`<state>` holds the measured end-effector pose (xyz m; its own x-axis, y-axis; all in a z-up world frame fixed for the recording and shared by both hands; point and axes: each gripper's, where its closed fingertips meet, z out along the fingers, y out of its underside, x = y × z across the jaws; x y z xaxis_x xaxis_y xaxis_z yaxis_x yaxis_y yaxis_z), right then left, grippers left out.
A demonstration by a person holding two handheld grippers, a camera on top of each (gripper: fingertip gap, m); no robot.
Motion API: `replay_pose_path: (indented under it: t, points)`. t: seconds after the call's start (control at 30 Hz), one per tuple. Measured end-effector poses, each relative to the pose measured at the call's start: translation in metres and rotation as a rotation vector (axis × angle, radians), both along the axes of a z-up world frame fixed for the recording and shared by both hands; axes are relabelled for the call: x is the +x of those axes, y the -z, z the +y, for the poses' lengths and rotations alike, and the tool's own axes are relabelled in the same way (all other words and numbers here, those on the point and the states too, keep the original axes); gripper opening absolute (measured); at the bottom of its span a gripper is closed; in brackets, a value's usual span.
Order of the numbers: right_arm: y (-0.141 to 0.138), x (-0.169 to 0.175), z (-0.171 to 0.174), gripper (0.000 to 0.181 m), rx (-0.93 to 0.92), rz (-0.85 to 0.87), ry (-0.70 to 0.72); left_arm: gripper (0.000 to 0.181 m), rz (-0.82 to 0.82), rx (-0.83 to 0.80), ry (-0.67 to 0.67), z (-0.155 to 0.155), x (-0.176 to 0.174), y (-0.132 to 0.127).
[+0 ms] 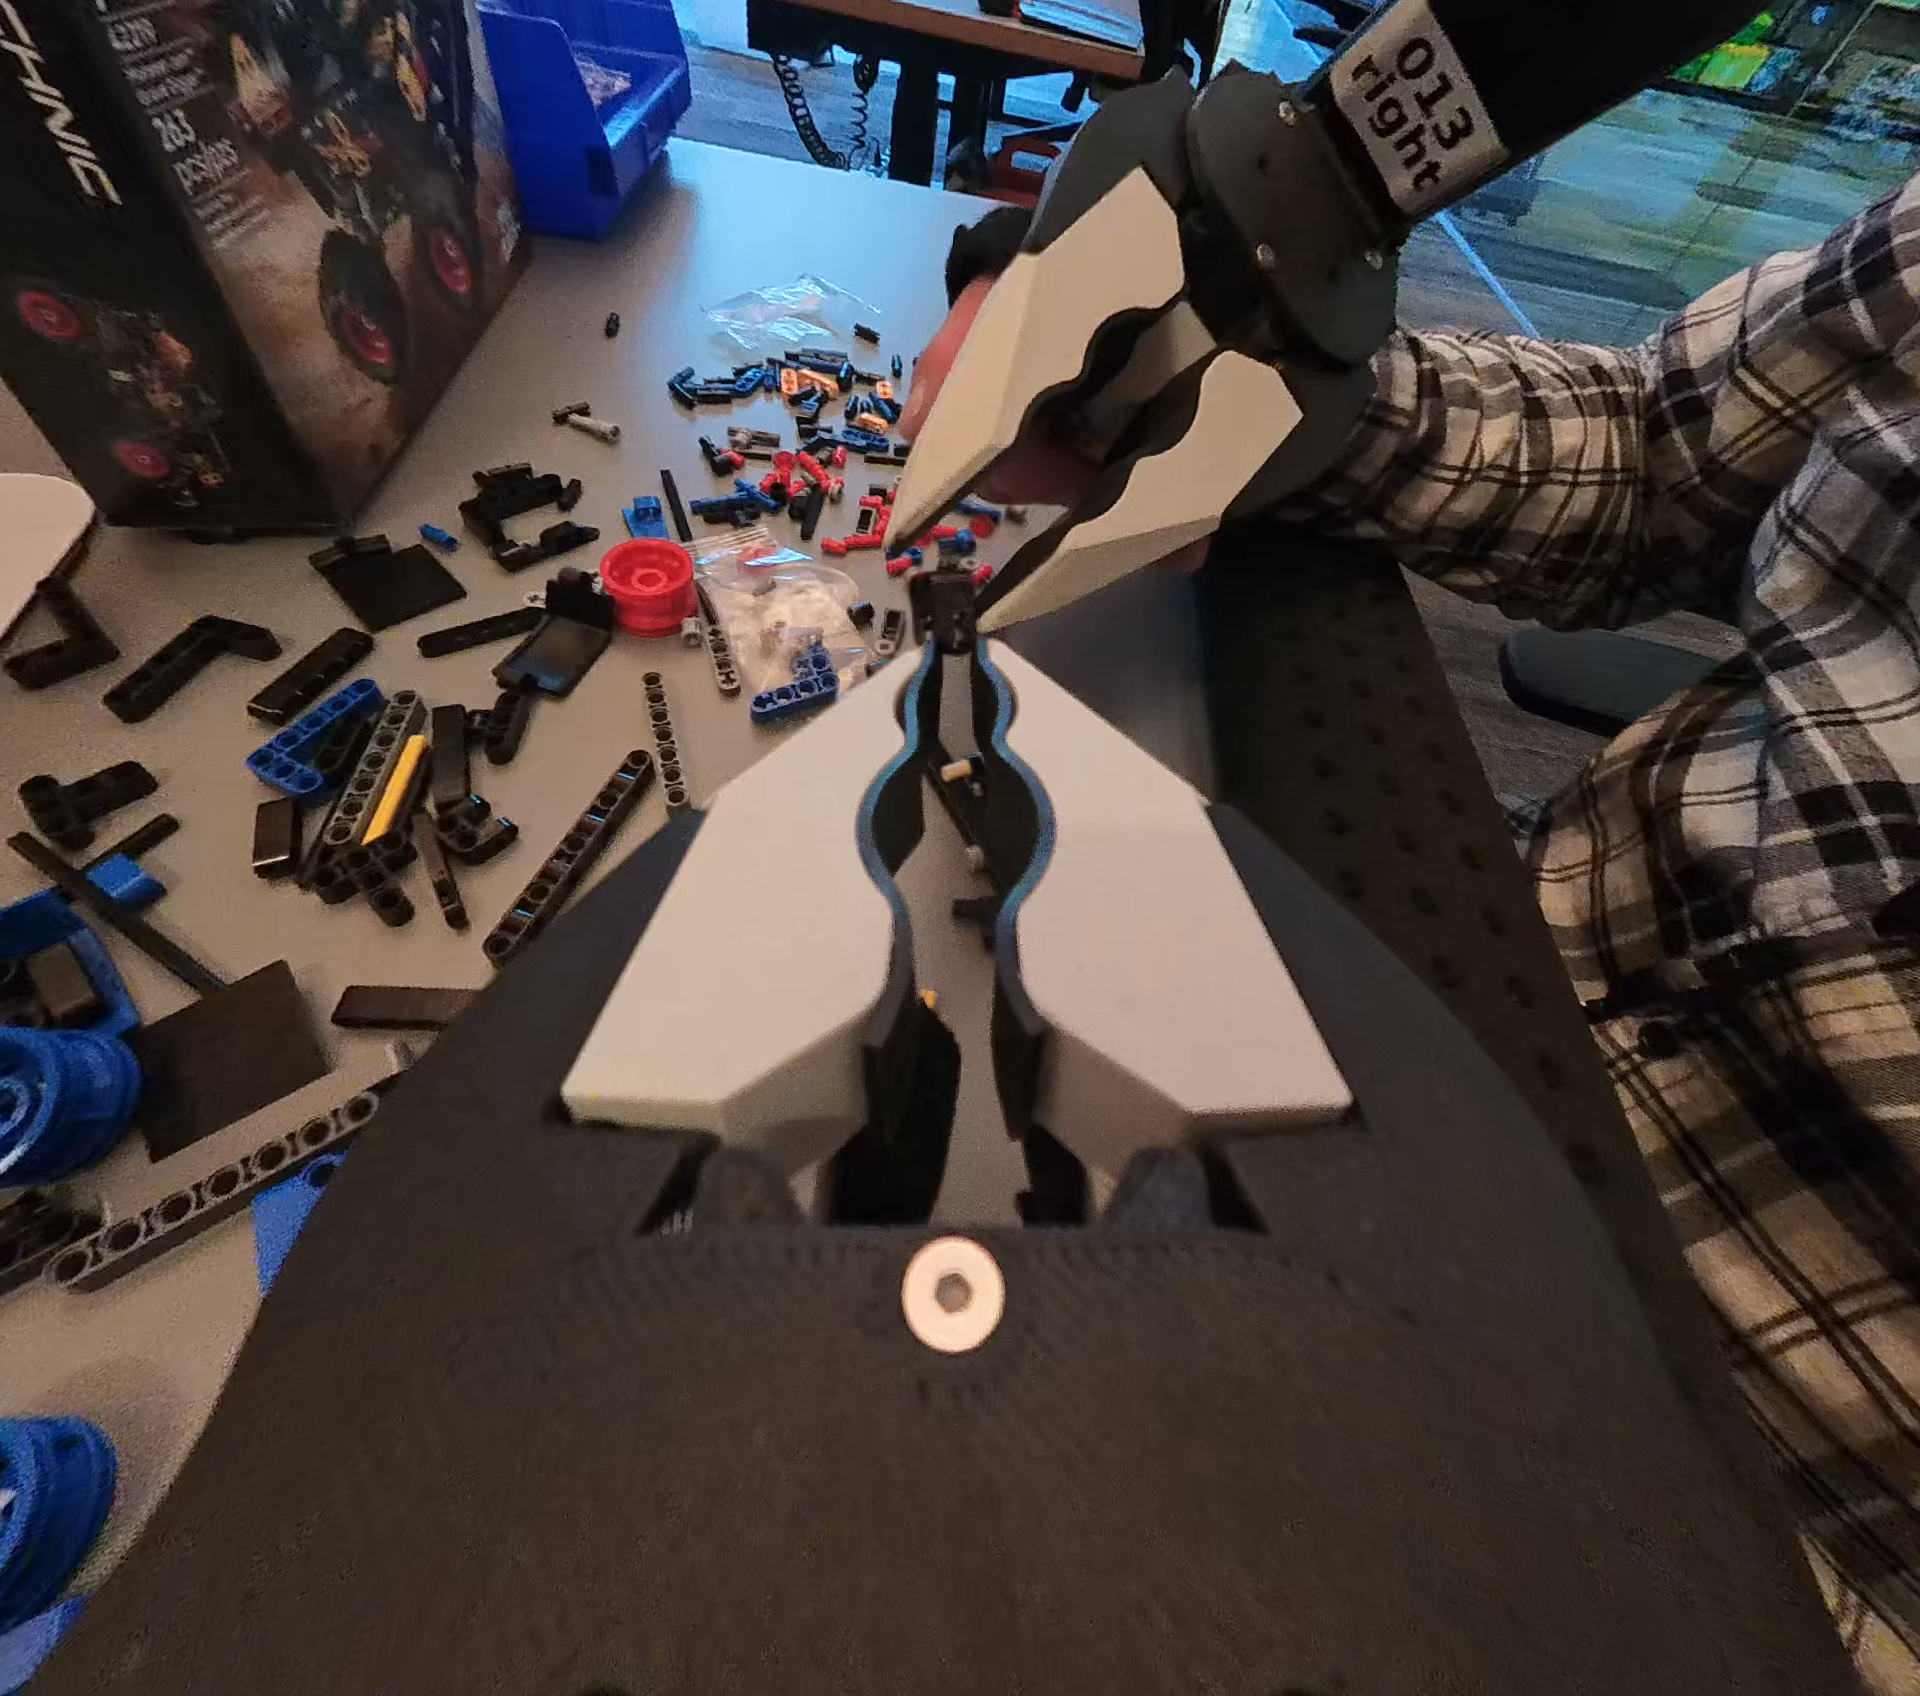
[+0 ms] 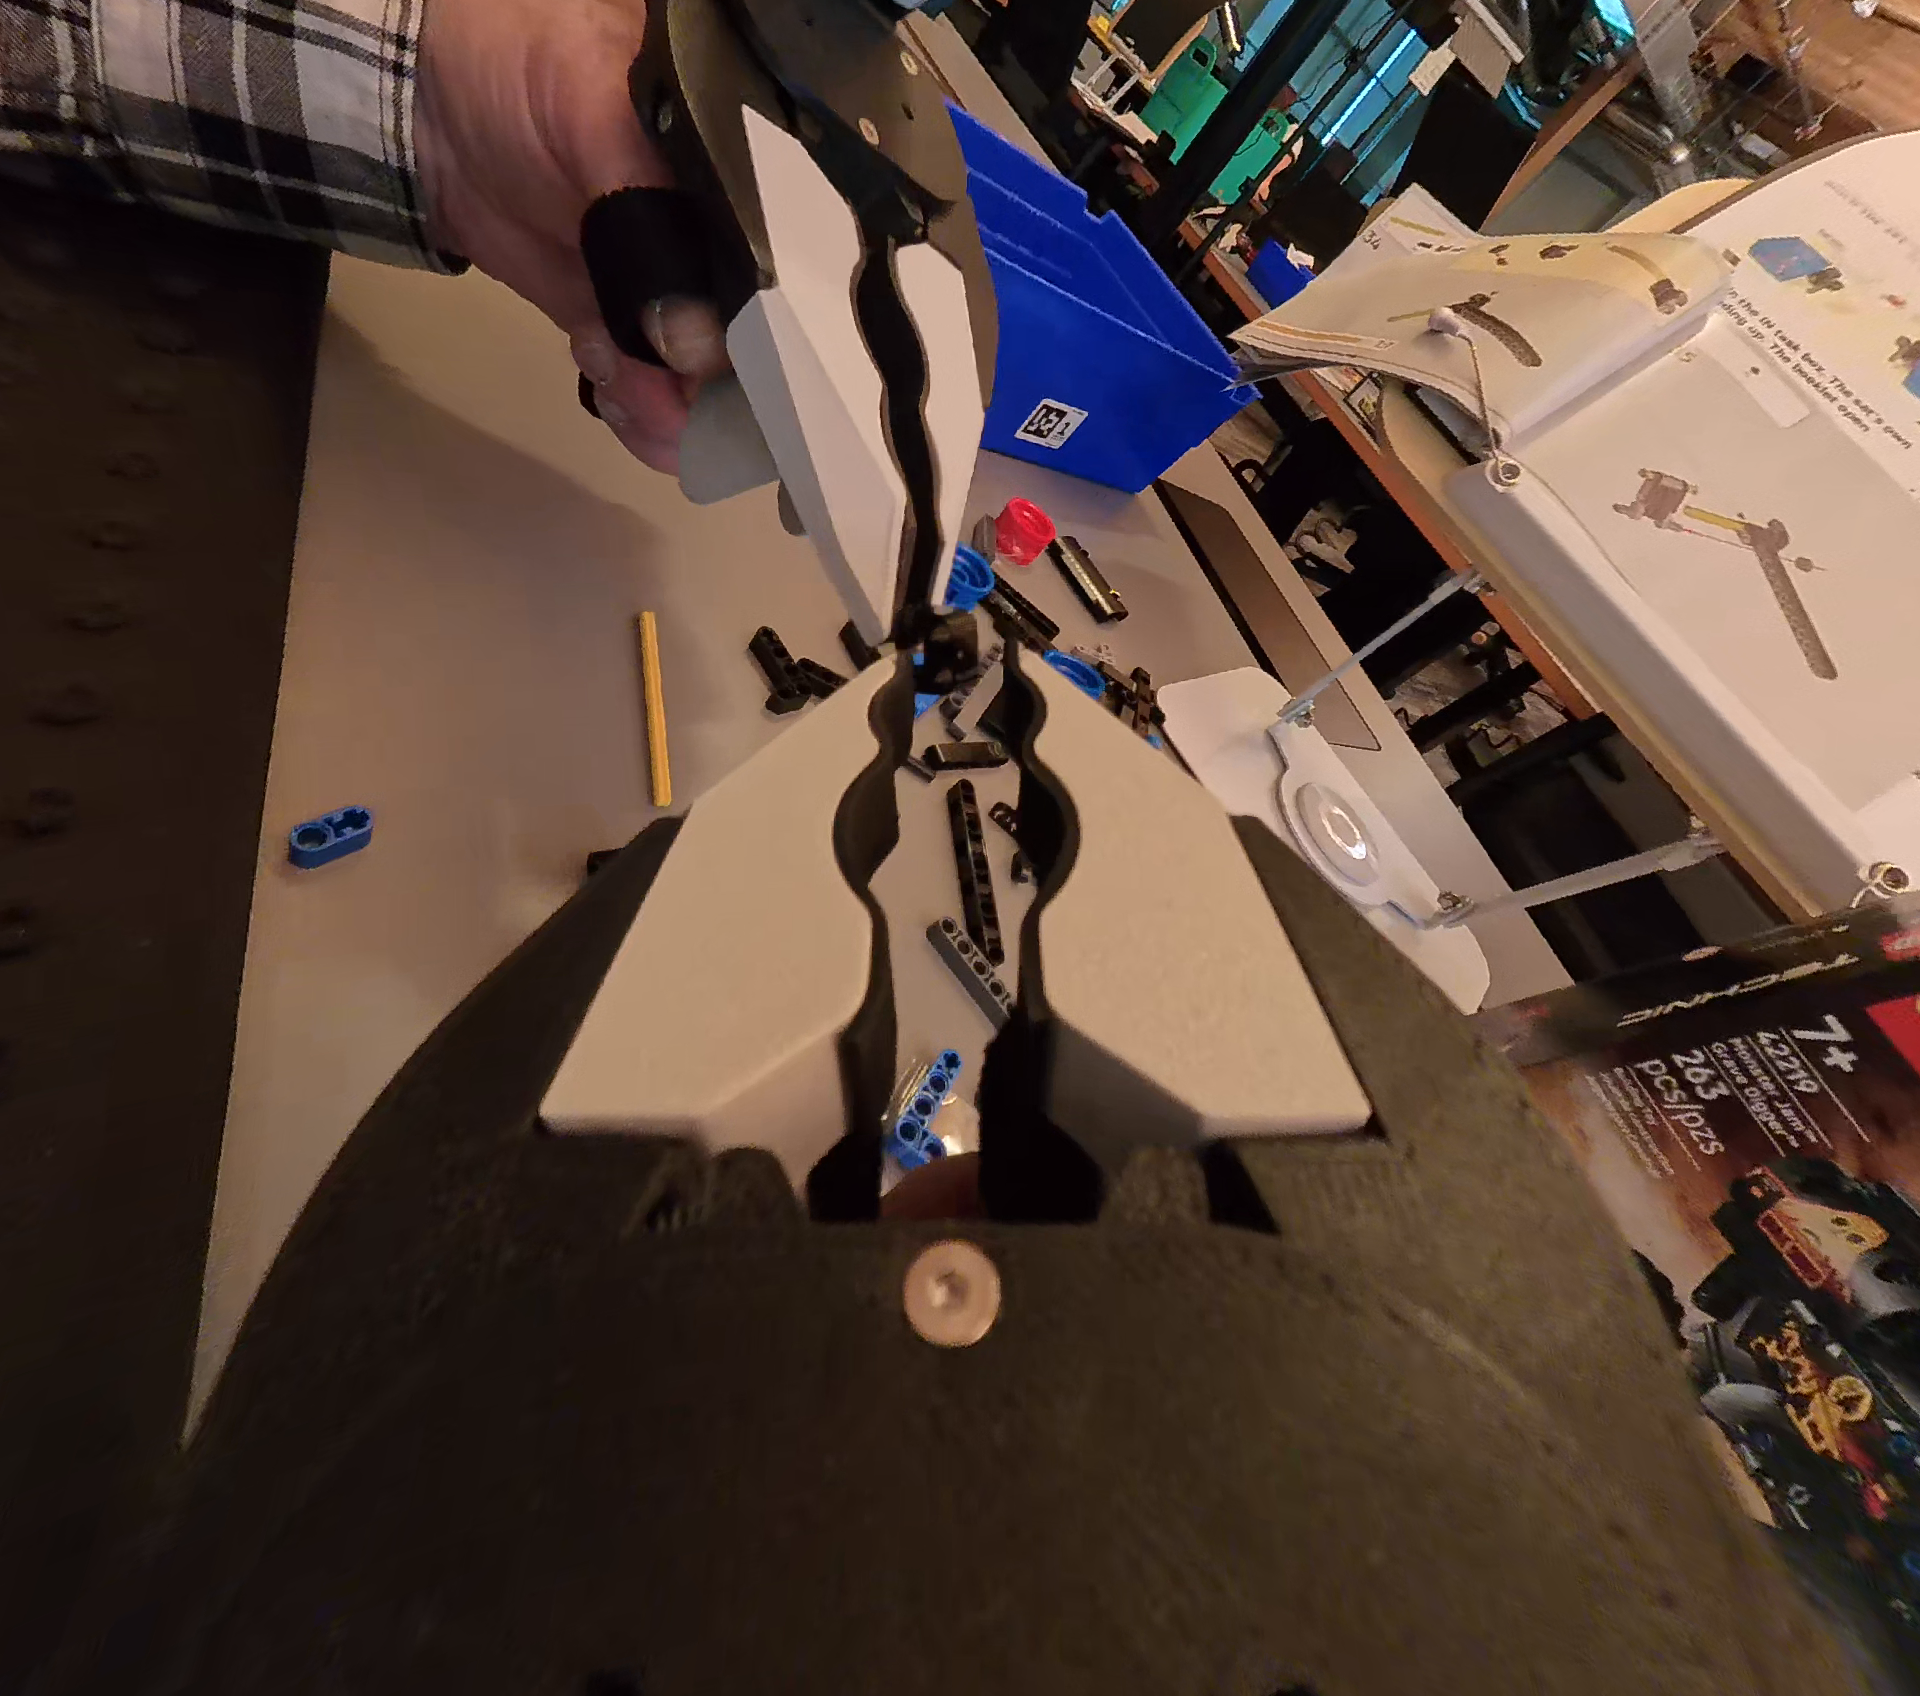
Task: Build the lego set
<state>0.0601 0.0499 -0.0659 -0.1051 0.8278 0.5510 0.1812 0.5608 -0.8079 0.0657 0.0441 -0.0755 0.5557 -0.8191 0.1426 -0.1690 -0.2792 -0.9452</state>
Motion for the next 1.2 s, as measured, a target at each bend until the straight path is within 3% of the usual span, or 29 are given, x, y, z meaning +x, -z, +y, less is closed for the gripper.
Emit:
replay_pose_path:
  t: [0.8,1.2]
  points:
    - [0.013,0.000,0.005,0.009,-0.096,-0.068,0.015,0.004,0.018,-0.021,-0.025,0.007,0.000,0.009]
    - [0.012,0.006,0.000,0.007,-0.236,-0.079,-0.062,0.003,0.032,0.002,0.005,0.004,0.002,0.008]
